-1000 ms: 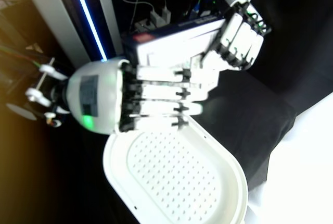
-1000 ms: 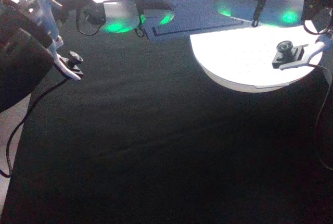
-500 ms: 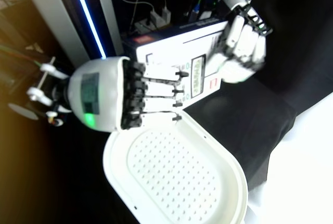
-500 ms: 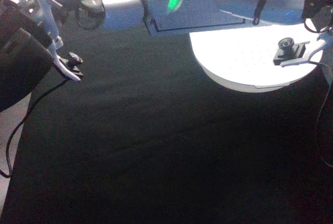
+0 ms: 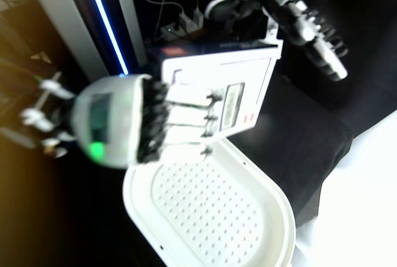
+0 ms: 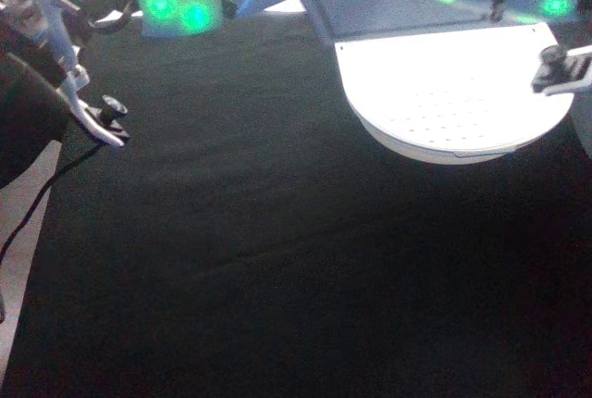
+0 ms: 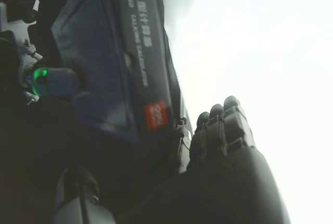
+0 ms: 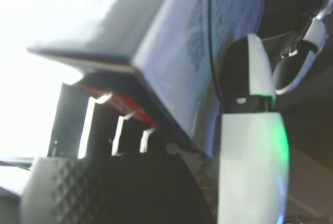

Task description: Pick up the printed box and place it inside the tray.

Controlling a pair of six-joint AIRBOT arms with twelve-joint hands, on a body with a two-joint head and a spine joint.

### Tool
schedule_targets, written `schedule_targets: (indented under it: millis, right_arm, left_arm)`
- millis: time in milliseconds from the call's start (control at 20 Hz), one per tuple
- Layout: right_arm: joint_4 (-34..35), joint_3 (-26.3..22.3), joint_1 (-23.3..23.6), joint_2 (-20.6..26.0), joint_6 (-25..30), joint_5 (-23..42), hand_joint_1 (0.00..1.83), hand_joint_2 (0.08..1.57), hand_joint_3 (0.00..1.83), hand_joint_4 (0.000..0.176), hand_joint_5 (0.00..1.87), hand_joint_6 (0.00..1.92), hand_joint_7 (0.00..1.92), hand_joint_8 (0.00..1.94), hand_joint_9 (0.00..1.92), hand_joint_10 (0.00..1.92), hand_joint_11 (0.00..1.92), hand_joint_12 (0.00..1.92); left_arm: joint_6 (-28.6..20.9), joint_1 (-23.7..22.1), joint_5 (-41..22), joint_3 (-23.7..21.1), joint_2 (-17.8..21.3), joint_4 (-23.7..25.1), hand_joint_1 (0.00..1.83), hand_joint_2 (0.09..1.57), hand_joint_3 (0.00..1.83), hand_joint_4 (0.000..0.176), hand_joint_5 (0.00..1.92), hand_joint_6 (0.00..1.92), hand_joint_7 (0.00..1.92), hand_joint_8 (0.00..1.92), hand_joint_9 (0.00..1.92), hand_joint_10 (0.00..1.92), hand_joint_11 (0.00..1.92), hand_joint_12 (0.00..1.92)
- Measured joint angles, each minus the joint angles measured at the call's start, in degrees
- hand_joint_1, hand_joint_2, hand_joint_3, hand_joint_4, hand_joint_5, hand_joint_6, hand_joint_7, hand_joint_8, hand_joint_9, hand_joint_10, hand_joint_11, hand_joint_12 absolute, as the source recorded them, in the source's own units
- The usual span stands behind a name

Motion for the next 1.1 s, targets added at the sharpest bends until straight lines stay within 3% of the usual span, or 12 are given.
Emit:
schedule_targets:
  millis: [100,150,200,400,500,550,600,650,750,950,1050,1100]
  right_arm:
    - [0.8,0.7,0.3,1.2,-2.3,-2.4,1.29,1.06,0.0,0.0,0.98,0.83,1.26,0.71,1.3,0.86,1.06,1.51]
    - [0.7,1.0,0.6,1.3,-3.5,-3.5,1.29,1.06,0.0,0.0,0.95,0.89,1.27,0.67,1.32,0.82,1.08,1.52]
    - [0.7,1.0,1.1,1.4,-4.8,-4.6,1.19,1.1,0.0,0.0,0.99,0.94,1.33,0.5,1.34,0.85,1.1,1.55]
    - [0.2,1.3,3.6,2.2,-10.4,-6.8,1.27,1.1,0.0,0.0,0.88,0.95,1.16,0.89,1.39,0.75,1.16,1.44]
    - [0.0,2.3,3.6,2.1,-10.6,-8.7,1.15,1.15,0.0,0.0,0.9,1.08,1.32,1.2,1.51,1.36,1.45,1.7]
    - [0.1,2.6,3.9,2.1,-11.6,-9.8,1.15,1.15,0.0,0.0,0.9,1.08,1.32,1.2,1.51,1.36,1.45,1.7]
    - [0.3,2.6,5.4,2.2,-15.8,-12.9,1.14,1.17,0.0,0.0,0.88,1.13,1.11,1.07,1.27,1.22,1.22,1.55]
    - [0.2,2.4,7.1,2.3,-19.2,-15.3,1.23,1.16,0.0,0.0,0.82,1.02,1.03,1.17,1.14,1.04,1.02,1.38]
    - [-0.4,2.3,8.4,2.4,-22.1,-17.0,1.26,1.13,0.0,0.0,0.86,0.94,1.07,1.08,1.12,0.8,0.94,1.25]
    - [-1.7,2.2,8.4,2.1,-23.1,-20.1,1.26,1.14,0.0,0.0,0.88,0.9,1.02,1.2,1.0,1.13,0.88,1.45]
    - [-1.3,2.2,8.5,2.1,-24.7,-20.6,1.19,1.11,0.0,0.0,0.98,0.93,1.07,1.16,1.01,1.32,0.93,1.58]
    - [-1.2,2.2,8.9,2.1,-25.5,-21.2,1.17,1.11,0.0,0.0,0.99,0.96,1.08,1.11,1.0,1.34,0.92,1.61]
  left_arm:
    - [-0.1,1.2,-0.9,-0.4,0.6,-0.7,0.08,0.9,0.01,0.138,0.02,0.01,0.0,0.0,0.0,0.0,0.0,0.0]
    - [-0.1,1.5,-1.1,-0.4,0.6,-1.0,0.07,0.9,0.01,0.16,0.02,0.01,0.0,0.0,0.0,0.0,0.0,0.0]
    - [-0.1,1.8,-1.4,-0.4,0.6,-1.4,0.05,0.91,0.01,0.155,0.02,0.01,0.0,0.0,0.0,0.0,0.0,0.0]
    - [-0.1,3.3,-2.8,-0.6,0.7,-2.1,0.09,0.92,0.01,0.176,0.01,0.0,0.0,0.0,0.0,0.0,0.0,0.0]
    - [0.0,3.9,-3.1,-0.6,0.8,-2.6,0.06,0.92,0.0,0.176,0.0,0.0,0.0,0.0,0.0,0.0,0.0,0.0]
    - [0.0,4.0,-3.1,-0.6,0.8,-2.8,0.06,0.92,0.0,0.176,0.0,0.0,0.0,0.0,0.0,0.0,0.0,0.0]
    - [-0.1,4.3,-3.5,-0.7,1.0,-3.0,0.07,0.91,0.0,0.175,0.0,0.0,0.0,0.0,0.0,0.0,0.0,0.0]
    - [-0.1,4.8,-4.2,-0.7,1.3,-3.0,0.1,0.88,0.0,0.144,0.0,0.0,0.0,0.0,0.0,0.0,0.0,0.0]
    - [-0.1,5.6,-4.9,-1.3,1.5,-3.6,0.13,0.88,0.0,0.175,0.04,0.01,0.0,0.0,0.0,0.0,0.0,0.0]
    - [0.0,5.7,-5.6,-1.3,1.5,-4.3,0.1,0.9,0.0,0.176,0.1,0.02,0.0,0.0,0.0,0.0,0.0,0.0]
    - [0.0,6.1,-5.7,-1.4,1.5,-4.0,0.06,0.89,0.0,0.147,0.08,0.01,0.02,0.01,0.0,0.0,0.0,0.0]
    - [0.0,6.2,-5.6,-1.6,1.5,-3.9,0.07,0.89,0.0,0.152,0.09,0.01,0.02,0.01,0.0,0.0,0.0,0.0]
